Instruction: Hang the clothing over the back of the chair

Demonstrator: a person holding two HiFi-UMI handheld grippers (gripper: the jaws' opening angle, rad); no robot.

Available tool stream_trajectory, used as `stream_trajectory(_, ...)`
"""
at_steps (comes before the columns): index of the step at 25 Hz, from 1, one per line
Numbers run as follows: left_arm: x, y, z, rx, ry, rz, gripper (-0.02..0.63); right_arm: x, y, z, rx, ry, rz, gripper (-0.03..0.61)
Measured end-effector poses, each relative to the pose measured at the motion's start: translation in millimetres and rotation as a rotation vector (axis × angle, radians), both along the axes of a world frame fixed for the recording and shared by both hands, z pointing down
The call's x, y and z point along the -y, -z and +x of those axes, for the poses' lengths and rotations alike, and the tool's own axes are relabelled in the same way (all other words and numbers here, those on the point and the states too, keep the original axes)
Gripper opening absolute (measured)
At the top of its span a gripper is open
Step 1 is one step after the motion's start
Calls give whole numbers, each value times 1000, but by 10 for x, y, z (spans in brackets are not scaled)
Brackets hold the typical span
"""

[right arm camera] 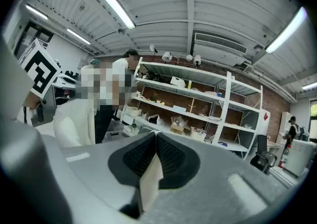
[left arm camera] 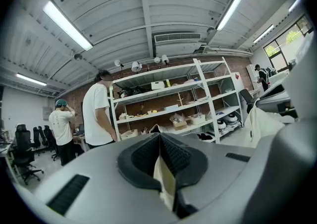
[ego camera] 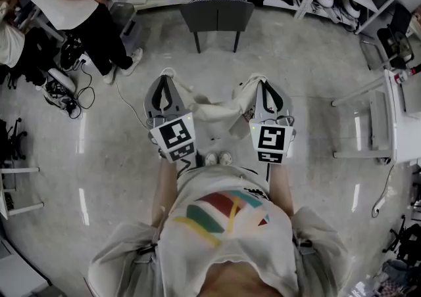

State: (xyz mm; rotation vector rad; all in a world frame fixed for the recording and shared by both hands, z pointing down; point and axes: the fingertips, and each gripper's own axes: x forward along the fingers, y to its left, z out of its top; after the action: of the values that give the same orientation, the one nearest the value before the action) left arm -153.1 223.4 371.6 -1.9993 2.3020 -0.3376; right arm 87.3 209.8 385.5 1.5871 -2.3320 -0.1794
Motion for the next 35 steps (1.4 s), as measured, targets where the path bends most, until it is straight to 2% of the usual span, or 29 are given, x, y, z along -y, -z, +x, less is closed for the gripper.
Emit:
stream_trajectory(10, 41, 17, 74, -3, 16, 4, 14, 13, 34, 203, 39, 10, 12, 12)
stream_trajectory(18, 79, 105, 247, 15, 31, 49, 14, 148, 52, 366, 86, 42, 56, 12)
stream_trajectory(23, 61, 266, 198, 24, 70, 83, 14, 174, 163, 390, 108, 94, 69, 12)
stream_trajectory(29, 186, 395, 105, 51, 97, 116, 14, 274, 178, 521, 79, 75, 77, 12)
stream_trajectory(35, 360, 387, 171, 63, 66, 137, 14, 357, 148, 520, 66, 78, 102, 12)
